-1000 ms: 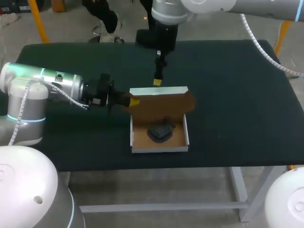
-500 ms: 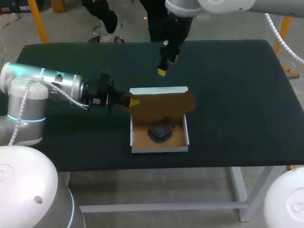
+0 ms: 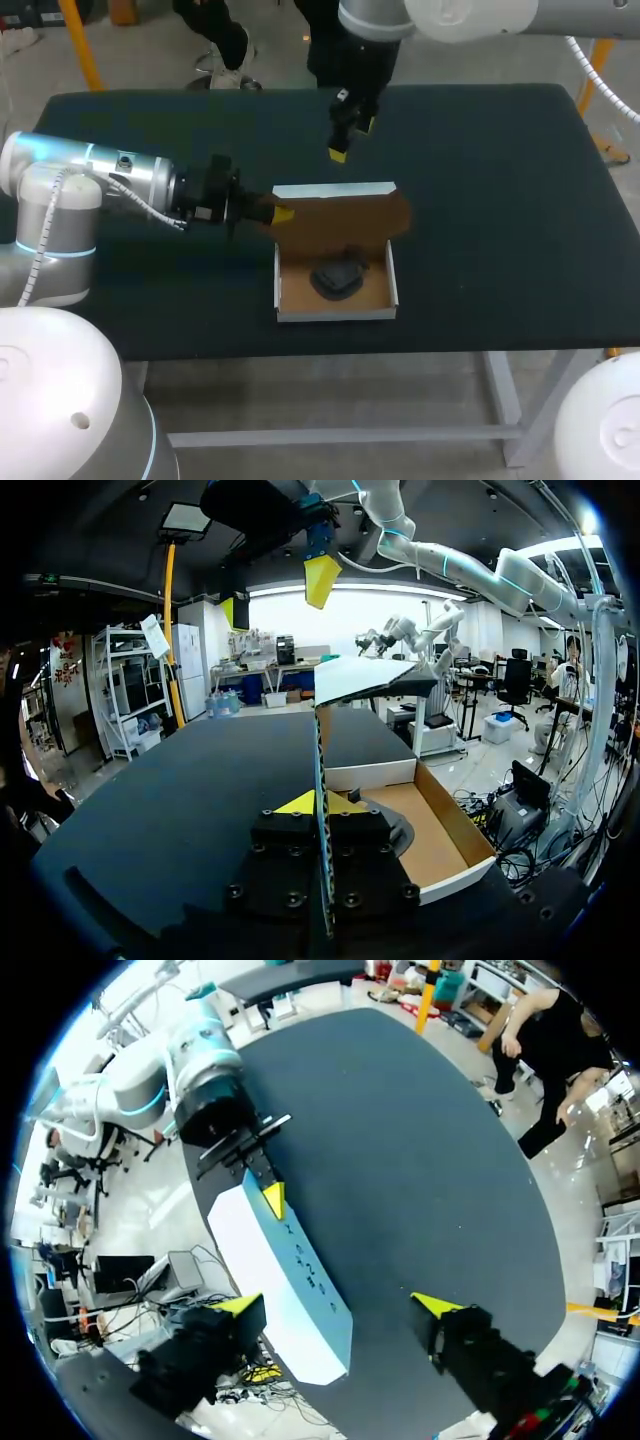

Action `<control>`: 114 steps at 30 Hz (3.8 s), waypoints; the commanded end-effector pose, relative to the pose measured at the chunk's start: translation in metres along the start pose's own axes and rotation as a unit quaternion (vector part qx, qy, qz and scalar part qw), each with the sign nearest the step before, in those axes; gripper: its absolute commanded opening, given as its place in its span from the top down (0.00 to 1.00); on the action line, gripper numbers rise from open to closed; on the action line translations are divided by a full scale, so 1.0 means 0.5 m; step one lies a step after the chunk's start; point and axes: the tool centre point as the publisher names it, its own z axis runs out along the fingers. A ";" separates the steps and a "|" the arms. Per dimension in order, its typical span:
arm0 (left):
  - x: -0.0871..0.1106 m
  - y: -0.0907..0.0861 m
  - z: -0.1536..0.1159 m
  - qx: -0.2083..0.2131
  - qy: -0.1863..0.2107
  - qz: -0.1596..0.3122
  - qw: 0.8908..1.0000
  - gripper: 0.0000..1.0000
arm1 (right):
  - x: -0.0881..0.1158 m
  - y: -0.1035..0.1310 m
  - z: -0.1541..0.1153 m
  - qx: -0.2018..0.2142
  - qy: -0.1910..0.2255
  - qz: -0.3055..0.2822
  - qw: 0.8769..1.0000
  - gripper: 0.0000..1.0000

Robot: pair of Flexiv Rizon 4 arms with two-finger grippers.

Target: Assemble the packaging by folding the flat box into shape, placing the metal phone stand inside, and closing the box properly

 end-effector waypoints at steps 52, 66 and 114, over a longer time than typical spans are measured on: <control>0.062 0.025 0.004 -0.034 -0.067 0.175 0.982 1.00 | 0.058 -0.142 0.065 0.024 0.135 0.290 0.947 0.00; 0.080 0.045 0.011 -0.043 -0.102 0.244 0.964 1.00 | 0.045 -0.190 0.101 0.117 0.205 0.469 0.851 0.00; 0.101 0.067 0.023 -0.045 -0.111 0.369 0.922 1.00 | 0.106 -0.252 0.210 0.128 0.239 0.450 0.851 0.53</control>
